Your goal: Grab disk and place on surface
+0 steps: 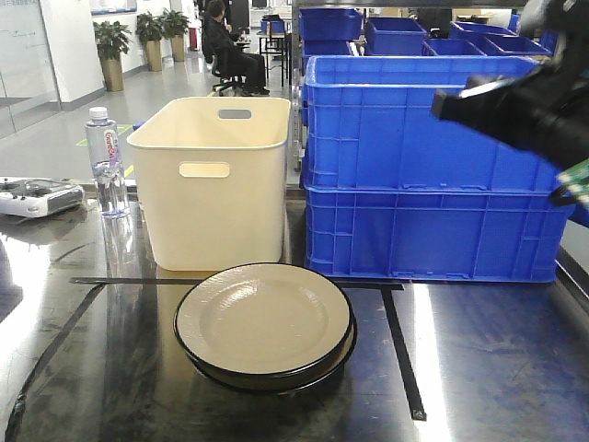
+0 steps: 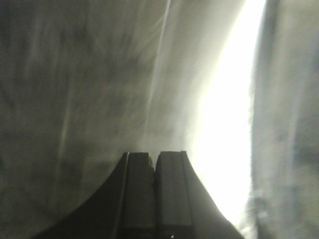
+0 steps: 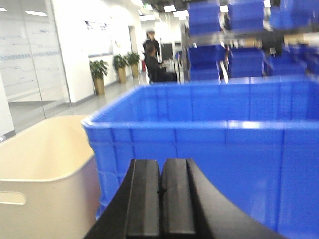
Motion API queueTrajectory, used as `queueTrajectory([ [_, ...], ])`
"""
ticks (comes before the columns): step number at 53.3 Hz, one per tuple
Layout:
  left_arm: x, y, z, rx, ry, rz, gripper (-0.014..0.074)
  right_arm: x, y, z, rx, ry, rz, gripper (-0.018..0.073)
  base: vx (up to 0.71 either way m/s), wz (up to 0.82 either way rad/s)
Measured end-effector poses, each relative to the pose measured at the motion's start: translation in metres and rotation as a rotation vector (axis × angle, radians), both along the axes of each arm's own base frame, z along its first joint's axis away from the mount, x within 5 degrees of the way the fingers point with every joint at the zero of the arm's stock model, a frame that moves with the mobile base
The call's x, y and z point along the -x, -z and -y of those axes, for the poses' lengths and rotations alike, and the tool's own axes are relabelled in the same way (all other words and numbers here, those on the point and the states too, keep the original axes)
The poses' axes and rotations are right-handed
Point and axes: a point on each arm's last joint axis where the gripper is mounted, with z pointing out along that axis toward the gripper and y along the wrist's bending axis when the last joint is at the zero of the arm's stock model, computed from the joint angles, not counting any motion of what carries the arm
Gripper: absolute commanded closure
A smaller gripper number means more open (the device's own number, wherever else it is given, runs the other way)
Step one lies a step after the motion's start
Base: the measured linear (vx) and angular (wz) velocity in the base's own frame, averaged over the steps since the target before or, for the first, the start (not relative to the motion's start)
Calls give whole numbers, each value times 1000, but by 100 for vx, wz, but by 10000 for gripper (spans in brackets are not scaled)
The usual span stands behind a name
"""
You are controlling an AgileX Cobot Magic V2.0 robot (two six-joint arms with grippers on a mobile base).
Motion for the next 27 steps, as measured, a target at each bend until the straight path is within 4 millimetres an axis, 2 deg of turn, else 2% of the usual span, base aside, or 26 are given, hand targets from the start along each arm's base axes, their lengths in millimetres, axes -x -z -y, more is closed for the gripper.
queueTrajectory([
  [5, 3, -33, 15, -4, 74, 162, 598, 25, -5, 3, 66, -8, 32, 568, 0, 0],
  [13, 24, -100, 49, -50, 227, 461, 598, 55, 13, 15, 127, 27, 1, 568, 0, 0],
  [19, 57, -151, 72, -106, 300, 654, 598, 75, 34, 25, 140, 54, -46, 568, 0, 0],
  [24, 89, -183, 84, -159, 306, 777, 598, 90, 53, 30, 151, 59, -81, 568, 0, 0],
  [27, 109, -194, 89, -183, 291, 832, 598, 97, 64, 32, 159, 58, -102, 568, 0, 0],
])
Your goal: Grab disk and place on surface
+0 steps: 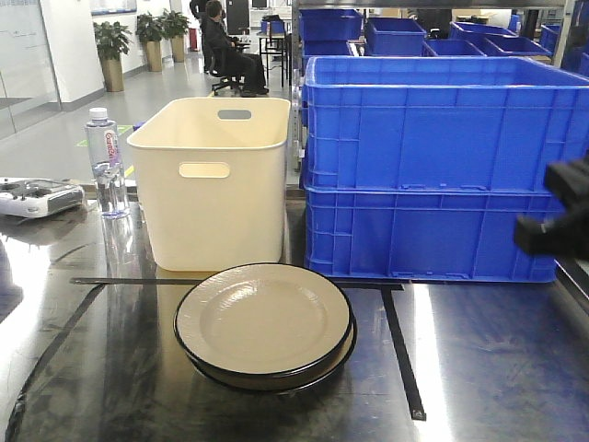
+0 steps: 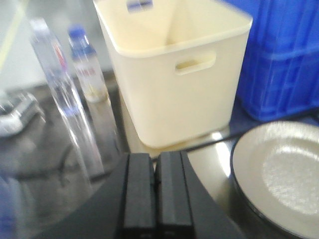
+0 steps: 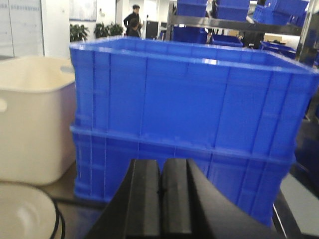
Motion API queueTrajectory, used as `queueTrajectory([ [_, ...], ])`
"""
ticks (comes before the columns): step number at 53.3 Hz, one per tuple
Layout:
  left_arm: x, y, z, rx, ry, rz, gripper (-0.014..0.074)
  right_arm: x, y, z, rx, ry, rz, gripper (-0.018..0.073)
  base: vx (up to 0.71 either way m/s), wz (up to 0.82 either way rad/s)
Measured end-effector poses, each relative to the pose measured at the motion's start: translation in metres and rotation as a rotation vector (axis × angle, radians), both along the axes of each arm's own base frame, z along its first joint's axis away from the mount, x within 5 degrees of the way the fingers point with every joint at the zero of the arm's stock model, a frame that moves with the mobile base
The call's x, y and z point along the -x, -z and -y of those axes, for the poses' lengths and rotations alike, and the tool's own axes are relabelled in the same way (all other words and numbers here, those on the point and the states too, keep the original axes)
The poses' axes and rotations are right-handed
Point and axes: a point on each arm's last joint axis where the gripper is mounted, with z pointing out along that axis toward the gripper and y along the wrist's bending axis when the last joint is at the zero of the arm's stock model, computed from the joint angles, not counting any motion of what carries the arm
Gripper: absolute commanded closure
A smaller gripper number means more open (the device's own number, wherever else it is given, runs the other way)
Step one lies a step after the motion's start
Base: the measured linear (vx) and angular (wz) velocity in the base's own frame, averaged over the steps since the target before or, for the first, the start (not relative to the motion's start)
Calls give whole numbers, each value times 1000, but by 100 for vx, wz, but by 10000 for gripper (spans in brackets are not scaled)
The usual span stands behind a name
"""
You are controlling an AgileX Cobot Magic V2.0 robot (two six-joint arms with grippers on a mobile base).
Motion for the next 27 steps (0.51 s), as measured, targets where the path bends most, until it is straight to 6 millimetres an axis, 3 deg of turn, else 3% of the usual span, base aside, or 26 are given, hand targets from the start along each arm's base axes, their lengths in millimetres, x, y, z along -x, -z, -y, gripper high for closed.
queueTrajectory([
  [4, 27, -5, 7, -4, -21, 53, 598, 10, 9, 3, 4, 0, -12, 568, 0, 0],
  [8, 49, 3, 12, 4, -40, 72, 598, 18, 16, 6, 8, 1, -17, 568, 0, 0],
  [22, 125, 77, 30, 66, -110, 72, 598, 30, 16, 10, 0, 9, 3, 568, 0, 0],
  [27, 148, 92, 37, 66, -108, 99, 598, 30, 17, 10, 1, 9, -2, 568, 0, 0],
])
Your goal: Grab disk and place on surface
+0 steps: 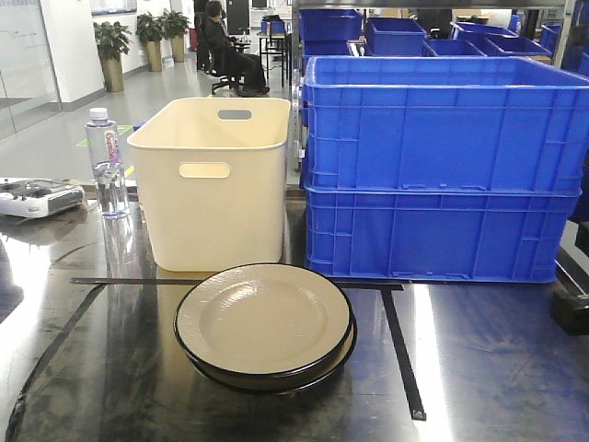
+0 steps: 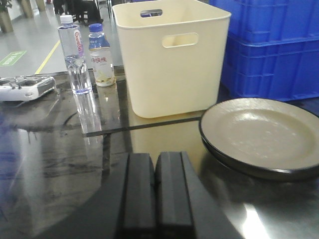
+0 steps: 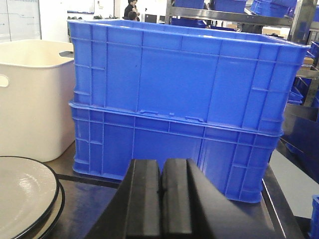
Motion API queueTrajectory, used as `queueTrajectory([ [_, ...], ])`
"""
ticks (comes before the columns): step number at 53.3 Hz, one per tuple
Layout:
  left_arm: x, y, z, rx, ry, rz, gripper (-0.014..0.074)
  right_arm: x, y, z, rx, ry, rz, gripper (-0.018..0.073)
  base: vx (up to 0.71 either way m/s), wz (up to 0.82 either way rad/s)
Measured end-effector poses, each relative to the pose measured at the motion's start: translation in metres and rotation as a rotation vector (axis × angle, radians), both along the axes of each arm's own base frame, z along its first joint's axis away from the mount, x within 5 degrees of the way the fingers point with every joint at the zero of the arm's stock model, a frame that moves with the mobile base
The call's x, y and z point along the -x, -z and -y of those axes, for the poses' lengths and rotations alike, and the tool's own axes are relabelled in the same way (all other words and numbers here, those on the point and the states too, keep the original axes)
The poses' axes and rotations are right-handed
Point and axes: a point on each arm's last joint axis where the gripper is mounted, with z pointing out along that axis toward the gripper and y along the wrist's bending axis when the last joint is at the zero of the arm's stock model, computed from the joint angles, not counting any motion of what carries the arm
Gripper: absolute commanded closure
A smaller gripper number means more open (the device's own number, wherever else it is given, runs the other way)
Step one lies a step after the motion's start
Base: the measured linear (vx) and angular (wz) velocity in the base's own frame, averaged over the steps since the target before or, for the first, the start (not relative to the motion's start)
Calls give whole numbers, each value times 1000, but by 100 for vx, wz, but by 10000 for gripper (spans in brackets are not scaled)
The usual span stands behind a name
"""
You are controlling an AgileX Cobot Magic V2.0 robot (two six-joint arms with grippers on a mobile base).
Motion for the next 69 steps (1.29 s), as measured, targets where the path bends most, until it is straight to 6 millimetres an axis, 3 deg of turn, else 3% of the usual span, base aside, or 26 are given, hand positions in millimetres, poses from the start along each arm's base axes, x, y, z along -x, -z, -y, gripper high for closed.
queueTrajectory([
  [9, 29, 14, 10, -18, 22, 46, 598, 0, 0, 0, -1, 0, -1, 568, 0, 0],
  [24, 55, 9, 19, -48, 35, 145, 598, 0, 0, 0, -1, 0, -1, 568, 0, 0],
  [51, 57, 8, 19, -56, 31, 151, 598, 0, 0, 0, -1, 1, -1, 568, 0, 0],
  [58, 58, 18, 7, -157, -99, 49, 598, 0, 0, 0, -1, 1, -1, 568, 0, 0],
  [69, 59, 34, -15, -110, -341, 32, 598, 0, 0, 0, -2, 1, -1, 568, 0, 0],
])
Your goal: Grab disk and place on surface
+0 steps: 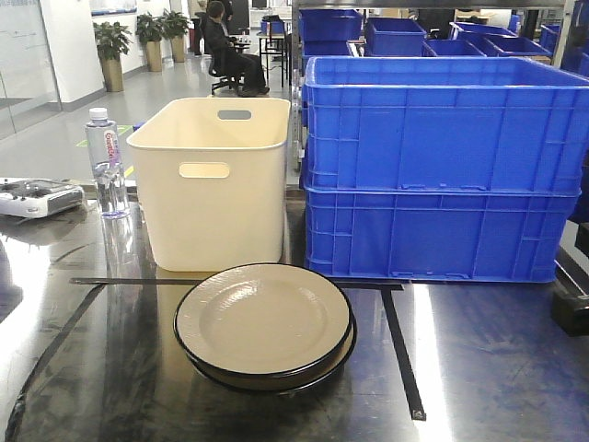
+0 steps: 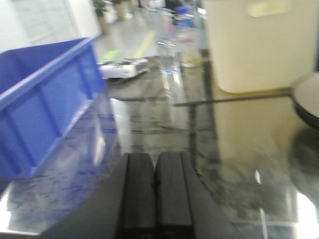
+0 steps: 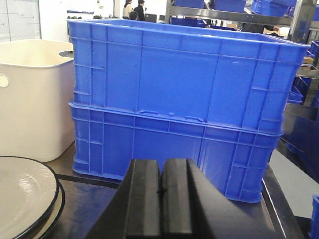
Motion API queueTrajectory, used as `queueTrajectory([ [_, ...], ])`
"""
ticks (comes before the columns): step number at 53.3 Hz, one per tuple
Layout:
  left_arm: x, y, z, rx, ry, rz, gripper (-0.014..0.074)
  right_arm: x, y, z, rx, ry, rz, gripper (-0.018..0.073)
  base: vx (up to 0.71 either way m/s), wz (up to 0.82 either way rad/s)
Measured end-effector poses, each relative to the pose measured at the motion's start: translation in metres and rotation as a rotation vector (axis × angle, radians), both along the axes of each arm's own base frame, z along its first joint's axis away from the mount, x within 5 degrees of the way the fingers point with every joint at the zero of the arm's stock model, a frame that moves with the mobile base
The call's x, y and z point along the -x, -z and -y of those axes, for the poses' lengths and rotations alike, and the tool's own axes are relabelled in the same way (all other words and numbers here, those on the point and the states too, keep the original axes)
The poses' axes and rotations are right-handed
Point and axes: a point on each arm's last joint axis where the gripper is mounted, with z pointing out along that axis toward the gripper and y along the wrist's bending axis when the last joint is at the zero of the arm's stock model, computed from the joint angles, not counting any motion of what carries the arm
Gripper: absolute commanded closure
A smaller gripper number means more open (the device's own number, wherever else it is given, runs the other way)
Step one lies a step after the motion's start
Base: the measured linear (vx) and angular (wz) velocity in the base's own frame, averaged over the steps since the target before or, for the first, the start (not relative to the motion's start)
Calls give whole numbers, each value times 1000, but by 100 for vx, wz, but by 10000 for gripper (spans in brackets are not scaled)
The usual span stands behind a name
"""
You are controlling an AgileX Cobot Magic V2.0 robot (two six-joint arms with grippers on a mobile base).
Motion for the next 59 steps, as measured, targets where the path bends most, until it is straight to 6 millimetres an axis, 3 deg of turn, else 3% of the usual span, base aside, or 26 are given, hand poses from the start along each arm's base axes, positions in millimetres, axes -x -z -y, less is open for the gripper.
queueTrajectory([
  [12, 13, 54, 2, 66, 37, 211, 598, 0, 0, 0, 0, 0, 0, 568, 0, 0],
  [19, 7, 93, 4, 79, 118, 130, 598, 0, 0, 0, 0, 0, -1, 568, 0, 0],
  [30, -3, 136, 3, 42, 134, 82, 598, -1, 1, 0, 1, 0, -2, 568, 0, 0],
  [59, -5, 145, 3, 33, 130, 74, 598, -1, 1, 0, 1, 0, -2, 568, 0, 0],
])
